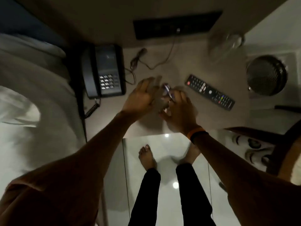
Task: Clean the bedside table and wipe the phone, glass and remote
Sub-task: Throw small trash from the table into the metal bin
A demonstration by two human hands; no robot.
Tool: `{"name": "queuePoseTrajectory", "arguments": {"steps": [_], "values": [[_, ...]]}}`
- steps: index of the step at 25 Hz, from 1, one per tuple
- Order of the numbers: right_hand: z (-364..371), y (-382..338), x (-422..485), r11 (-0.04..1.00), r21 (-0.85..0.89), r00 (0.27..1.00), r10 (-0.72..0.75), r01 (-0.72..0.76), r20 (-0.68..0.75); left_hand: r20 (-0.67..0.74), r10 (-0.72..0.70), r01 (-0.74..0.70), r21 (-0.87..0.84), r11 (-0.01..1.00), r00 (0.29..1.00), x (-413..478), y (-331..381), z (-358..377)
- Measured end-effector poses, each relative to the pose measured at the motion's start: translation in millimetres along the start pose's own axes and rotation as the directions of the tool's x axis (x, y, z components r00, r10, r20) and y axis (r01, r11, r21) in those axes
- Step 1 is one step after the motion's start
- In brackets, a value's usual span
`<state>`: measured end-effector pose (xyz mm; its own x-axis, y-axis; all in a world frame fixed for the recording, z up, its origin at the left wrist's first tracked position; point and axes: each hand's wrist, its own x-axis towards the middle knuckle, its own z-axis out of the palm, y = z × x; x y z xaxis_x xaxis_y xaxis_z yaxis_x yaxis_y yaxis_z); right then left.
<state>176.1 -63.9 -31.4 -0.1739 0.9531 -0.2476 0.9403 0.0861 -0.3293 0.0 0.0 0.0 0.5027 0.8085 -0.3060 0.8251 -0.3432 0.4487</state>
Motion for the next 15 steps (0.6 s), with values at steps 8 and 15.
{"name": "queuePoseTrajectory", "arguments": {"steps": [8,15], "values": [[77.6,43.0,-3.1,1.0,0.014,0.98,0.019,-0.016,-0.196,0.041,0.334,-0.337,0.111,0.935,0.942,55.9,-3.2,77.0],[60.0,67.2,-16.8,0.974,0.226,0.987,0.045,-0.009,-0.153,-0.013,0.188,-0.187,0.073,0.98,0.982,54.3,25.6,89.1]]}}
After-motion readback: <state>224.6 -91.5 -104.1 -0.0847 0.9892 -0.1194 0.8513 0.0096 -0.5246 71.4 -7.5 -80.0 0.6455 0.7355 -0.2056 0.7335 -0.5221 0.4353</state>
